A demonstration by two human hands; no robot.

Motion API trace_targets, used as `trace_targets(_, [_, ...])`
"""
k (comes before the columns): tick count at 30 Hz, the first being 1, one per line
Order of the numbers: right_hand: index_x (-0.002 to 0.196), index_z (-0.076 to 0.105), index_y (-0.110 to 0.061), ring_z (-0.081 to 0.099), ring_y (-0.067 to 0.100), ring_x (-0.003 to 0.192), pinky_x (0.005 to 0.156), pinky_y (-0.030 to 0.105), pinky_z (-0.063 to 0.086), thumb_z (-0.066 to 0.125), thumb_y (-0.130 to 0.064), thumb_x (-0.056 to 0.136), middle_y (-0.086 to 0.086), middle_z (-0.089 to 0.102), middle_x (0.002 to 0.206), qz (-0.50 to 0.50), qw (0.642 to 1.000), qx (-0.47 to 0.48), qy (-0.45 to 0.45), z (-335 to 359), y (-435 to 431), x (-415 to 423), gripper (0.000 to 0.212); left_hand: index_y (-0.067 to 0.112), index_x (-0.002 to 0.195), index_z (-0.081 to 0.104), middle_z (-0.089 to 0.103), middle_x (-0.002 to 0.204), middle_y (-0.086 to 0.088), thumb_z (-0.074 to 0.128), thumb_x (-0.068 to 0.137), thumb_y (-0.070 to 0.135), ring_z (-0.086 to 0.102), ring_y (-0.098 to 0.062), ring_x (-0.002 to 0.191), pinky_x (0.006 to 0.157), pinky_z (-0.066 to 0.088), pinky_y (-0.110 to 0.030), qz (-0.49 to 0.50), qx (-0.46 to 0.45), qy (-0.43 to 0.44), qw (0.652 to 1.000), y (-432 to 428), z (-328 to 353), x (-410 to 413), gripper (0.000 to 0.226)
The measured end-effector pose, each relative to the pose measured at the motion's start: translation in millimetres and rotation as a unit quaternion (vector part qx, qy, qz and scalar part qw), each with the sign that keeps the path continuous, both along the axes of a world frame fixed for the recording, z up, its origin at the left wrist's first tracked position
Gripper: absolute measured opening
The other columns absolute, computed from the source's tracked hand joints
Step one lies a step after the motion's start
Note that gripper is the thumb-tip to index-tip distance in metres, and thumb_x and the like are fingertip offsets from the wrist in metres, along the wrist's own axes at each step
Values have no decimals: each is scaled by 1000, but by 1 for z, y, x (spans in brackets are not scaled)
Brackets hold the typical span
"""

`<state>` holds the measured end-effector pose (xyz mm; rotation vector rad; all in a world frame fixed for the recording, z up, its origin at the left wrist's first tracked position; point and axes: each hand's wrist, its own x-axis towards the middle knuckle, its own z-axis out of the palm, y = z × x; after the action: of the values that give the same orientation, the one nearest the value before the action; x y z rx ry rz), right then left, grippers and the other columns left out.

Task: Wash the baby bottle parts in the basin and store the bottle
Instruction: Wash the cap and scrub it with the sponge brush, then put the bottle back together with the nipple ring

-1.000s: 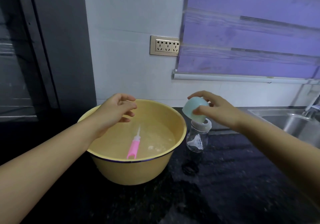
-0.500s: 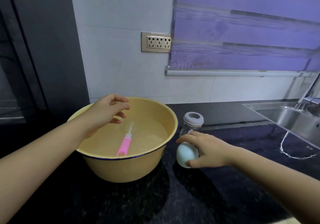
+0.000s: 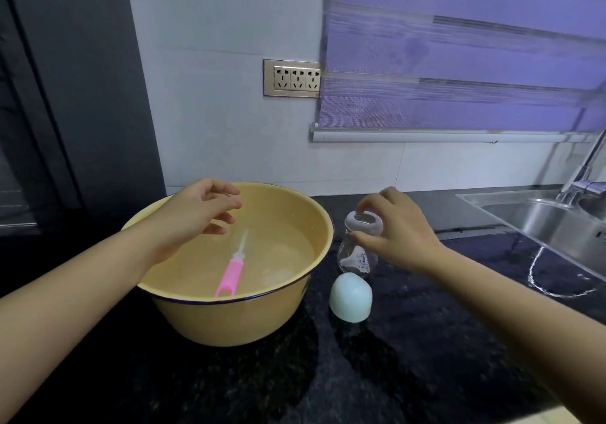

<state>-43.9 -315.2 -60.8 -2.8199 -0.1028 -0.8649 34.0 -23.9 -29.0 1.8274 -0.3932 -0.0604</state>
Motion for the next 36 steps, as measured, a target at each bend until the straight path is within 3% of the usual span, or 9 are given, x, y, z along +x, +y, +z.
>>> trace_targets(5, [137,36,-27,47,29,116,96,40,41,73,-50,69,9,43,129,-74,987,5,145,-4,-4,21,82,11,113,58,65,107,-6,59,92,16,60,-15,80,71,53,-28,-2,15,0,1000,0,0,-1,22])
trace_targets(9, [138,32,-23,51,26,110,88,32,43,78,-40,68,10,46,128,-43,972,114,203,-12,-5,28,85,12,111,60,64,106,-5,60,92,18,61,-14,81,72,53,-28,-10,27,0,1000,0,0,-2,20])
trace_targets(16, [126,44,-21,53,24,101,81,30,42,76,-34,69,9,51,118,-31,981,130,144,-12,-1,33,67,13,104,62,64,109,-5,60,91,22,62,-14,84,71,52,-26,-43,66,5,997,-1,-1,-4,16])
trace_targets(21, [134,41,-20,53,31,100,77,34,42,70,-31,76,11,48,118,-47,999,19,16,33,21,29,66,16,102,63,65,99,2,64,88,22,63,-12,85,77,53,-28,-49,60,-28,997,-4,1,-5,15])
trace_targets(26, [135,42,-19,52,31,99,70,34,42,69,-28,75,12,51,114,-7,995,-53,-82,74,60,29,66,29,118,55,58,116,16,74,79,31,57,-6,103,83,47,-21,-111,188,-108,970,-8,7,-1,43])
trace_targets(28, [135,41,-22,53,26,100,75,33,43,71,-32,74,8,51,115,36,995,-8,-88,82,79,30,68,32,131,44,50,129,14,76,75,36,50,-6,114,92,42,-23,-108,233,-167,952,-12,9,5,65])
trace_targets(31, [133,43,-24,53,13,105,80,22,37,73,-33,74,1,52,118,121,983,118,-65,81,108,35,68,34,137,34,43,137,12,81,70,37,43,-7,122,94,39,-26,-88,182,-195,960,-17,13,9,82])
trace_targets(34, [125,48,-25,52,7,107,83,19,39,77,-27,72,-5,56,113,186,949,249,-55,71,133,45,61,31,129,42,53,128,11,84,66,27,52,-6,116,92,46,-26,-65,82,-192,976,-17,15,12,76])
trace_targets(36, [122,49,-25,54,9,108,85,21,43,77,-25,72,-6,57,112,215,923,317,-41,65,143,53,57,28,121,49,61,117,10,83,67,21,58,-5,106,85,49,-20,-24,77,-200,976,-11,17,15,64])
